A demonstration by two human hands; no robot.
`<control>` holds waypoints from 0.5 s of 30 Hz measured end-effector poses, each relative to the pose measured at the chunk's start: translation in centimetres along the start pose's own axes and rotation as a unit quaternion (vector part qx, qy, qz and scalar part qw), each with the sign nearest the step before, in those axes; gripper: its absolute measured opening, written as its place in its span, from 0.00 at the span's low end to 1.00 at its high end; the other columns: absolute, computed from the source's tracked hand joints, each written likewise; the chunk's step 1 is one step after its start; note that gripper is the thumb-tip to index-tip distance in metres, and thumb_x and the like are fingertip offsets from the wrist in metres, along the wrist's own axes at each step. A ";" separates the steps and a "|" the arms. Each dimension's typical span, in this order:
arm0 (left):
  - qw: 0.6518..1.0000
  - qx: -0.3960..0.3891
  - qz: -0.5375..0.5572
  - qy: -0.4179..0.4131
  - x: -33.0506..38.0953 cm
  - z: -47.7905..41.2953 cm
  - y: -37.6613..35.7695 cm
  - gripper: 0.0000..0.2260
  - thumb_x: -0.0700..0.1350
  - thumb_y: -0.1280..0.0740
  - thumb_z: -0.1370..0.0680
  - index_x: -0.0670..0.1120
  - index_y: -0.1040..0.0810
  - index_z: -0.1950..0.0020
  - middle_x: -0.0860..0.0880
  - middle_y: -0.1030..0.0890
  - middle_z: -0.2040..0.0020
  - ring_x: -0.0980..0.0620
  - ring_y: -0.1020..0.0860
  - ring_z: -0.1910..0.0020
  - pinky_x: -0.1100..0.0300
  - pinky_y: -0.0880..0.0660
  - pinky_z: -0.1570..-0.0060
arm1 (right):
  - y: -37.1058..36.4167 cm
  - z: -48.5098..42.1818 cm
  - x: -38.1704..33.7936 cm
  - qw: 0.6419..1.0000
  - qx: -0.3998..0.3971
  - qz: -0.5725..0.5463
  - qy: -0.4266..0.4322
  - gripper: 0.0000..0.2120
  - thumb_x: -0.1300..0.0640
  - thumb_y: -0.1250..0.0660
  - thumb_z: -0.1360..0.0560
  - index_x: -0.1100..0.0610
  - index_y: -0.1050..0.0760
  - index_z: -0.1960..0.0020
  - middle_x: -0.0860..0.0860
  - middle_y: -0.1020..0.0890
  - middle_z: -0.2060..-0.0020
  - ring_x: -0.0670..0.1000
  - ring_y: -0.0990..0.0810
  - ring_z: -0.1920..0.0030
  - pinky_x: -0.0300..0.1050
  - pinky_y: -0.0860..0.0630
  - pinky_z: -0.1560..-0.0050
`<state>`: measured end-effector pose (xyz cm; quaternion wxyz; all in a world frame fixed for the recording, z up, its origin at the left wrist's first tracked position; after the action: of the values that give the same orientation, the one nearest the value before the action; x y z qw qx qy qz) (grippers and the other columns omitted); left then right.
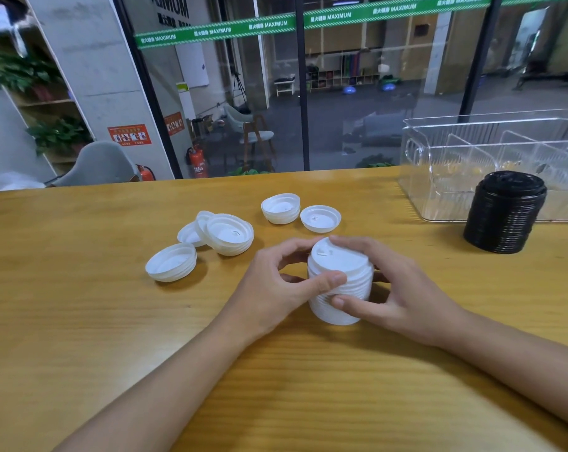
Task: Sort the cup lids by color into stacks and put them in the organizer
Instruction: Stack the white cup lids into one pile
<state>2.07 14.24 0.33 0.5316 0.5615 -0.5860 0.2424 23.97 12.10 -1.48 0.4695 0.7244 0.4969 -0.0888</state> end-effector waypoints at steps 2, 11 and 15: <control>1.000 -0.016 -0.014 -0.005 -0.1 0.0 0.3 0.21 0.50 0.20 0.25 0.53 0.18 0.33 0.57 0.14 0.39 0.56 0.19 0.35 0.41 0.18 0.40 | -0.1 -0.1 0.0 1.000 -0.006 0.000 -0.007 0.33 0.42 0.23 0.26 0.48 0.29 0.25 0.36 0.23 0.32 0.43 0.23 0.31 0.40 0.22 0.39; 0.927 0.115 -0.352 -0.055 -3.0 -1.8 5.9 0.14 0.47 0.28 0.19 0.50 0.17 0.33 0.56 0.16 0.38 0.56 0.21 0.36 0.53 0.23 0.37 | 0.0 0.0 0.3 1.000 -0.013 0.008 -0.018 0.33 0.40 0.24 0.26 0.44 0.30 0.25 0.34 0.24 0.31 0.44 0.24 0.30 0.40 0.23 0.38; 0.876 0.114 -0.468 0.001 -4.0 -2.3 6.8 0.19 0.40 0.31 0.19 0.49 0.22 0.27 0.50 0.18 0.32 0.47 0.23 0.31 0.46 0.22 0.38 | 0.0 -0.1 0.1 1.000 -0.013 0.005 -0.018 0.33 0.37 0.26 0.27 0.43 0.30 0.25 0.33 0.24 0.32 0.43 0.24 0.30 0.37 0.23 0.38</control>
<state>-4.16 19.61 -0.38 0.5158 0.8269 -0.2220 0.0309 23.99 12.26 -1.54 0.4883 0.7187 0.4861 -0.0932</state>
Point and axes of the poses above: each hand's wrist, its own z-axis away from the middle knuckle, its own y-axis out of the back of the hand, x = y × z, the point moved 1 cm from there along -z, towards the middle knuckle
